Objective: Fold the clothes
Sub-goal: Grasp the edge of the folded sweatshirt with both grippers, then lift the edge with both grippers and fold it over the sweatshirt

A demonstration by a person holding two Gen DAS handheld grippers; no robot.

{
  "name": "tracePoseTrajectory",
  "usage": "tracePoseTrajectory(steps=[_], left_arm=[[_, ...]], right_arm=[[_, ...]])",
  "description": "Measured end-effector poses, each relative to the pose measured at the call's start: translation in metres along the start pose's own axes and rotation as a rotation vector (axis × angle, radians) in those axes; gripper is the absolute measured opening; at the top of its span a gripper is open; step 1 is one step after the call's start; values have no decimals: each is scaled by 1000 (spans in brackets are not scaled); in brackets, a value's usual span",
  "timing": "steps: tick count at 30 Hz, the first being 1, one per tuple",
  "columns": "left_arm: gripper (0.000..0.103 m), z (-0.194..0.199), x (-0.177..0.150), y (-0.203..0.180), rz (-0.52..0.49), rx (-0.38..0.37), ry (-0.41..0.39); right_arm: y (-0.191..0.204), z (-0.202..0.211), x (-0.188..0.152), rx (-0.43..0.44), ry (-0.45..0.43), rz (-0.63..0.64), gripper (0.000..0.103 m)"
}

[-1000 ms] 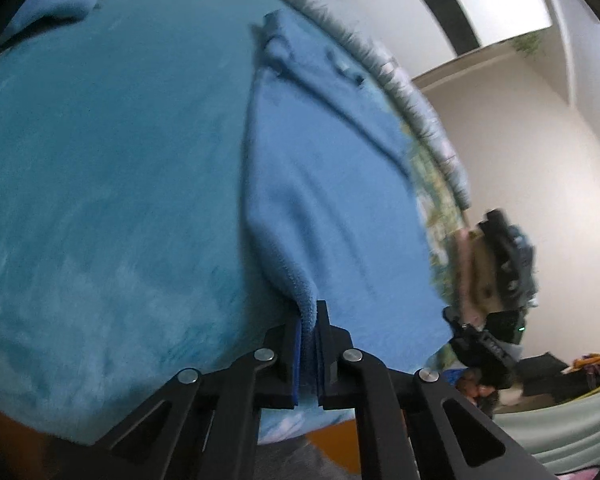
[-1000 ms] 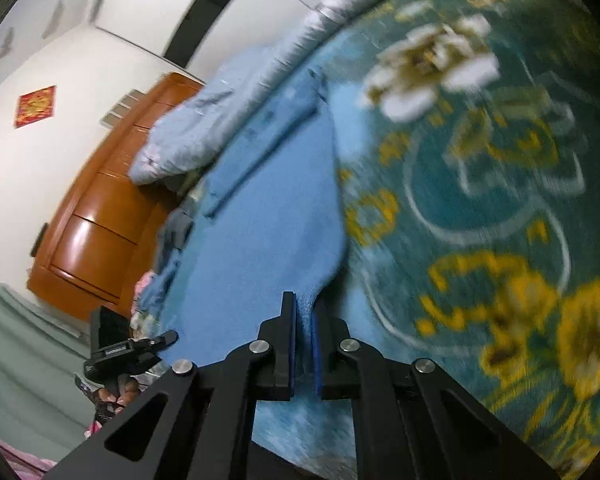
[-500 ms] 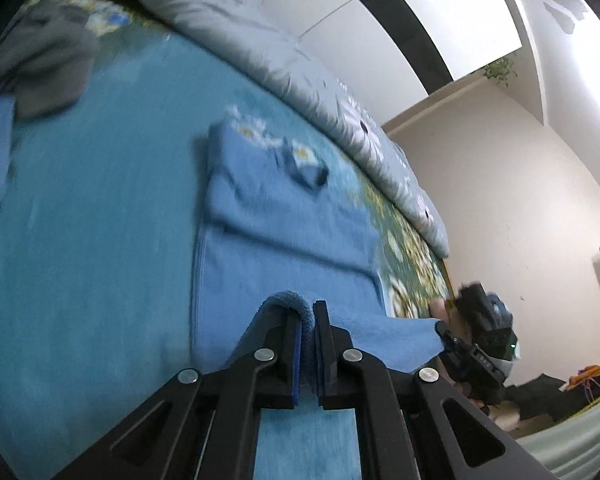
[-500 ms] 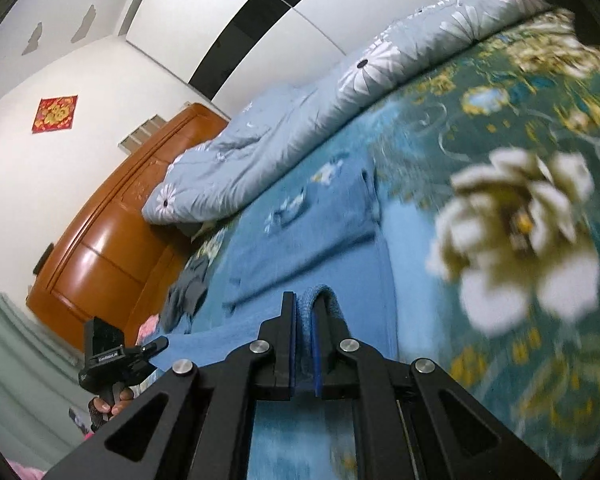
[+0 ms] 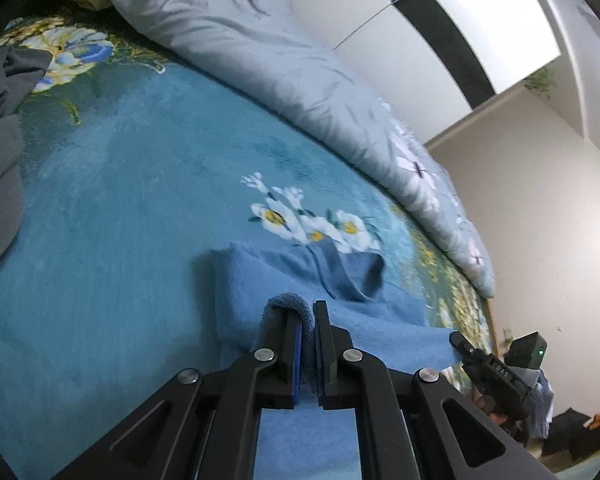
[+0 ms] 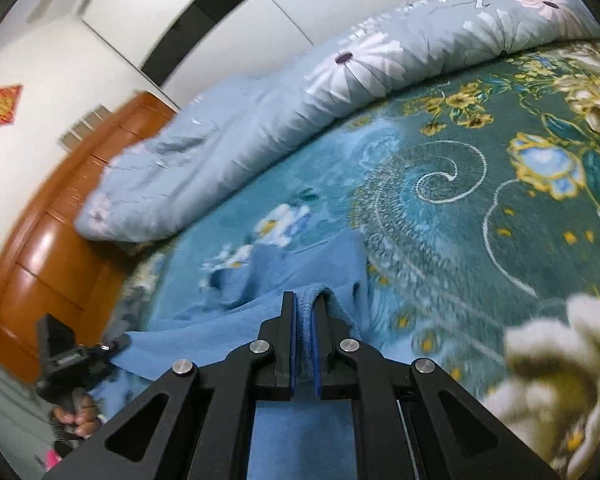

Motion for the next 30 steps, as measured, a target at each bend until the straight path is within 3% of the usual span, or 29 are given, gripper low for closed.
tracePoseTrajectory(steps=[4,9,11,13,15,16,18,19,20,27,30], left_arm=[[5,-20,11,13,60,6,22],[8,-31,17,24,148,-56,47],[14,-31,18,26,187,-102,42],[31,-29,20,28,229,-156,25],[42,-24,23,30,258,-197,-3],[46,-21,24,32,266,-199,-23],[59,-15,27,33,277,-203,-58],[60,-12,28,34,277,-205,-71],[61,-10,28,34,275,-204,-75],[63,3,12,34,219,-179,-37],[65,11,-13,38,164,-110,8]], right_arm=[[-4,-21,10,-44,26,-7,6],[-11,-34,14,-46,67,-39,8],[-13,-35,15,-36,75,-54,8],[-15,-34,16,-19,72,-68,8],[-14,-31,19,5,54,-80,8],[-14,-30,20,17,45,-87,9],[-14,-25,24,26,14,-98,22],[-14,-22,26,30,-3,-104,37],[-14,-19,28,33,-19,-110,42],[-22,-6,8,20,20,-89,42],[-28,3,-18,17,61,-70,42]])
Point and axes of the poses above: each gripper's, at about its wrist camera, not at the fingertips, and z roughly against the way its jaws point, y to its left, x to its top, the point moved 6 cm from there along -z, roughly the way its jaws point, and after that the axes turned 2 degrees about y, right-handed, at the moved point
